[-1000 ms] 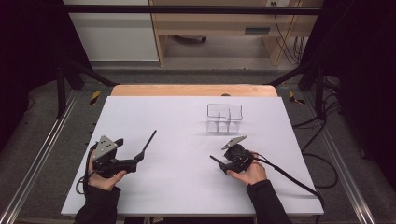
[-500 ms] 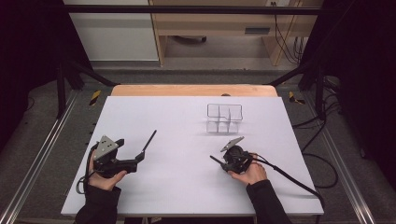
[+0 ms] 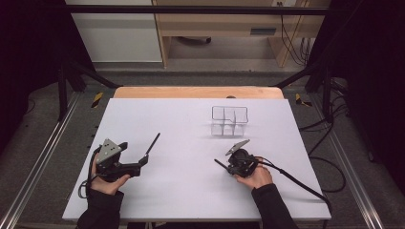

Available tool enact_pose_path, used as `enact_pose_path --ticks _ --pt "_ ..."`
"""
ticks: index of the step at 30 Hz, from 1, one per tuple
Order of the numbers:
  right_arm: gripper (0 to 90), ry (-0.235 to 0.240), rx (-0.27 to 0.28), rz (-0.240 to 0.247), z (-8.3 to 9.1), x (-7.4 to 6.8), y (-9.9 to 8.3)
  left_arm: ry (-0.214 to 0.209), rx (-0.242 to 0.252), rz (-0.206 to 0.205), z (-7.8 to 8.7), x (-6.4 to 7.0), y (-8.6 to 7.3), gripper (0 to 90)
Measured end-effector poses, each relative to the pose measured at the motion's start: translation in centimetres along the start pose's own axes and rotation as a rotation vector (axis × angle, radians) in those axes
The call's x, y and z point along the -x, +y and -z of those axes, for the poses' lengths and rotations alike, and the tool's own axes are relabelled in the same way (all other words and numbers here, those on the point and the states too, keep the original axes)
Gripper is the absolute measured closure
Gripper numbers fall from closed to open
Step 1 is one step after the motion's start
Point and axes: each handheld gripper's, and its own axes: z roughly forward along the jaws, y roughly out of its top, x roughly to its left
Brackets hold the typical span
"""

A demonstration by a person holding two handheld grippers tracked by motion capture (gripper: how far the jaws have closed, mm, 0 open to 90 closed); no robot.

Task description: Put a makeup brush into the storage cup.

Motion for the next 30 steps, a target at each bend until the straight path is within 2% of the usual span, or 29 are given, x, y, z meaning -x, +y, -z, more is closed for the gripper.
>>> enact_pose_path --ticks 10,13,16,18,24,26,30 --pt "83.7 0.009 0.017 0.049 -0.1 0.1 -0.1 -0.002 0.001 0.000 0.0 0.0 0.0 7.4" --pt "83.1 0.007 0.018 0.050 -0.1 0.1 -0.1 -0.003 0.000 0.000 0.0 0.0 0.0 7.5" --pt "75.2 0.010 0.014 0.036 0.0 0.1 -0.1 -0.004 0.000 -0.003 0.0 0.0 0.0 7.5" --pt "72.9 0.008 0.011 0.037 0.2 0.1 -0.1 -0.004 0.002 -0.003 0.1 0.0 0.1 7.5" --pt "61.6 -0.015 0.045 0.031 2.4 0.5 0.3 -0.003 0.010 -0.001 0.4 -0.1 0.2 7.4" --pt "61.6 -0.017 0.049 0.029 2.6 0.6 0.5 -0.004 0.011 0.000 0.4 -0.1 0.2 7.5" --pt "58.5 -0.019 0.012 0.034 3.2 0.7 1.1 -0.006 0.009 0.002 0.5 -0.1 0.2 7.4"
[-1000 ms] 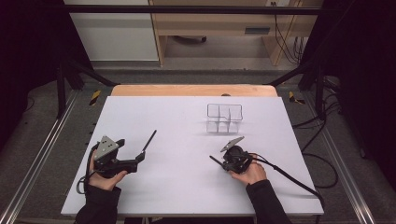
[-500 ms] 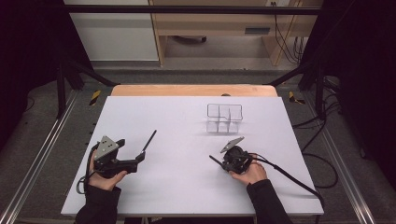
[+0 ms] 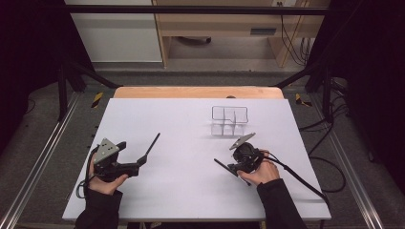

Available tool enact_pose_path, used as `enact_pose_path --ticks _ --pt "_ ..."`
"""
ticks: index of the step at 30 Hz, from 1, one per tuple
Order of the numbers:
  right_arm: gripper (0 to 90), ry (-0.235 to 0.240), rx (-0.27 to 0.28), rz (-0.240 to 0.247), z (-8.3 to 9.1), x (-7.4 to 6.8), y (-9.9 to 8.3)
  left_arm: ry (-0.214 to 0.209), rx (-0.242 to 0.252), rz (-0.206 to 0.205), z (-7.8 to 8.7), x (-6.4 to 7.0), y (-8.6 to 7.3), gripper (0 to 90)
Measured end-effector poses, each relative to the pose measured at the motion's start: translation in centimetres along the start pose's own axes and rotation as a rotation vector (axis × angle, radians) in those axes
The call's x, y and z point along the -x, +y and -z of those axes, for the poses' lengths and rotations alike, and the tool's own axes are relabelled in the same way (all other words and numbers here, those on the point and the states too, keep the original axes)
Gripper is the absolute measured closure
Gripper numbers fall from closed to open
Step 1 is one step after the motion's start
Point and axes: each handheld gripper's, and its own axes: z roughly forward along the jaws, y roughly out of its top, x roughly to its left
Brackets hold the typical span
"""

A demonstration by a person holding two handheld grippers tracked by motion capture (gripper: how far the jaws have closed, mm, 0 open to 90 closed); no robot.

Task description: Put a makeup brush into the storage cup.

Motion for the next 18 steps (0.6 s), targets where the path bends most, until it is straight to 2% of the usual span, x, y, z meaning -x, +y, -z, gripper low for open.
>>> enact_pose_path --ticks 5,18 --pt "58.2 0.011 -0.074 -0.001 -0.3 0.0 0.4 -0.004 -0.003 -0.004 -0.1 0.1 0.0 7.3" --pt "63.0 0.035 -0.169 0.005 -1.4 -0.1 0.4 -0.003 -0.021 -0.011 -0.4 0.2 -0.1 7.1"
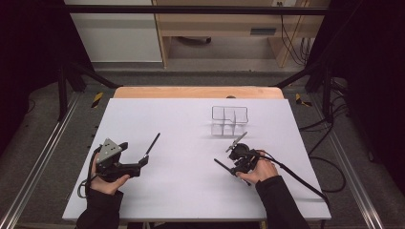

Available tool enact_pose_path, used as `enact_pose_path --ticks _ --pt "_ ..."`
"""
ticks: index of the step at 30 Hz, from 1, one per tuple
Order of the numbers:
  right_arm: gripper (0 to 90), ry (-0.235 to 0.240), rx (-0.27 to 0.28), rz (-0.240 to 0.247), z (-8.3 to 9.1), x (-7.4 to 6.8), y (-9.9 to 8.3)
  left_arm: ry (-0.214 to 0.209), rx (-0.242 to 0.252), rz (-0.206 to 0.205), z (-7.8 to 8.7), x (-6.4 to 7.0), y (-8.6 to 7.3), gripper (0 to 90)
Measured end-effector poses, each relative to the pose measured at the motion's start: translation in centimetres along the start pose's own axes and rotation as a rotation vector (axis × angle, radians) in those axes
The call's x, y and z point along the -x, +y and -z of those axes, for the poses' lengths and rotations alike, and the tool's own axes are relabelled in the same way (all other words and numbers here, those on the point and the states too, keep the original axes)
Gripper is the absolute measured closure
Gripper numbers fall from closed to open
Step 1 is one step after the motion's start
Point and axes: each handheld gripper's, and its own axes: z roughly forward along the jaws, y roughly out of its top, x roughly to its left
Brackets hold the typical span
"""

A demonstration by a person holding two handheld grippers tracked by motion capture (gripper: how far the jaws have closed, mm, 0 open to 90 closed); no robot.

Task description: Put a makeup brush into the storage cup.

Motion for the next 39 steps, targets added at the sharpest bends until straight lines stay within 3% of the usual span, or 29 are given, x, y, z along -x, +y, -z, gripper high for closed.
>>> enact_pose_path --ticks 26,37,39 --pt "83.7 0.007 -0.056 0.010 -1.6 -0.4 0.1 -0.005 -0.014 -0.021 -0.2 0.4 0.0 7.3" --pt "84.3 0.016 -0.063 -0.006 -1.5 -0.3 0.2 -0.014 -0.020 -0.033 -0.3 0.8 0.1 7.3" --pt "84.3 0.017 -0.037 0.003 -1.2 -0.2 0.2 -0.016 -0.022 -0.038 -0.3 0.9 0.1 7.4"
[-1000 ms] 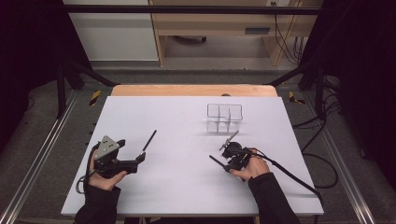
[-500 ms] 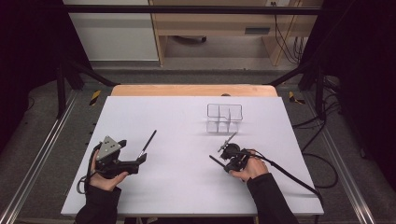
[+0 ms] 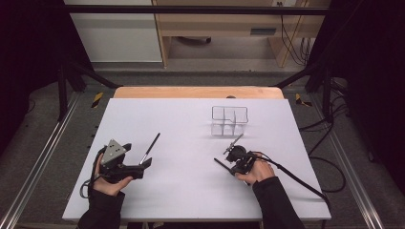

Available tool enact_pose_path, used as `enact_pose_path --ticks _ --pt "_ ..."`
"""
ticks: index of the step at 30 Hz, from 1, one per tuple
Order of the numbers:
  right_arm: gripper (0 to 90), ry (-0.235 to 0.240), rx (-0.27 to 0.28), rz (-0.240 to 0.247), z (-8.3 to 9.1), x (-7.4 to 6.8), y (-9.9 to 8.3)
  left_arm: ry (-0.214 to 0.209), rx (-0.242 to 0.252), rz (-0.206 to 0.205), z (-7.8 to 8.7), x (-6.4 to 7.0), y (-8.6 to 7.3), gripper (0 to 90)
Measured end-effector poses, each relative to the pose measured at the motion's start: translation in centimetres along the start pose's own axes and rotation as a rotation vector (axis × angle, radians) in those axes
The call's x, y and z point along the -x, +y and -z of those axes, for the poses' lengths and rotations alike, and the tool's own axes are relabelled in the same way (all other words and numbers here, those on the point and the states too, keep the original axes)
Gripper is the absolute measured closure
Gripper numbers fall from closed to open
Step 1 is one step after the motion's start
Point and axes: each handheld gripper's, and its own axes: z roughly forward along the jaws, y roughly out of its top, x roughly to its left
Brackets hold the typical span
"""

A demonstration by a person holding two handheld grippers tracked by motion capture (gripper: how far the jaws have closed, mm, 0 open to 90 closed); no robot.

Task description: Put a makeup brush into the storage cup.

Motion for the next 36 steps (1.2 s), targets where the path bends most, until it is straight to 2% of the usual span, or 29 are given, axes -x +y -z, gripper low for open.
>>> enact_pose_path --ticks 8,14,18,21,28,31,36 --pt "84.3 0.014 0.079 -0.010 2.4 0.2 0.4 -0.013 -0.012 -0.015 -0.2 0.4 0.1 7.4" --pt "84.4 0.033 0.129 0.014 4.1 0.1 1.1 -0.026 -0.018 -0.035 -0.3 0.9 0.3 7.3" --pt "84.3 0.041 0.152 0.040 5.0 -0.1 1.7 -0.032 -0.022 -0.046 -0.4 1.1 0.3 7.3" --pt "84.3 0.049 0.167 0.039 5.1 -0.2 1.8 -0.035 -0.025 -0.056 -0.5 1.3 0.4 7.2" --pt "84.3 0.064 0.175 0.066 5.3 -0.9 2.2 -0.049 -0.031 -0.080 -0.7 2.0 0.6 7.2" --pt "84.3 0.087 0.180 0.090 5.7 -1.3 2.6 -0.056 -0.036 -0.099 -0.8 2.3 0.7 7.2" --pt "84.4 0.097 0.169 0.117 5.8 -1.6 3.1 -0.069 -0.044 -0.127 -1.0 2.9 0.9 7.2"
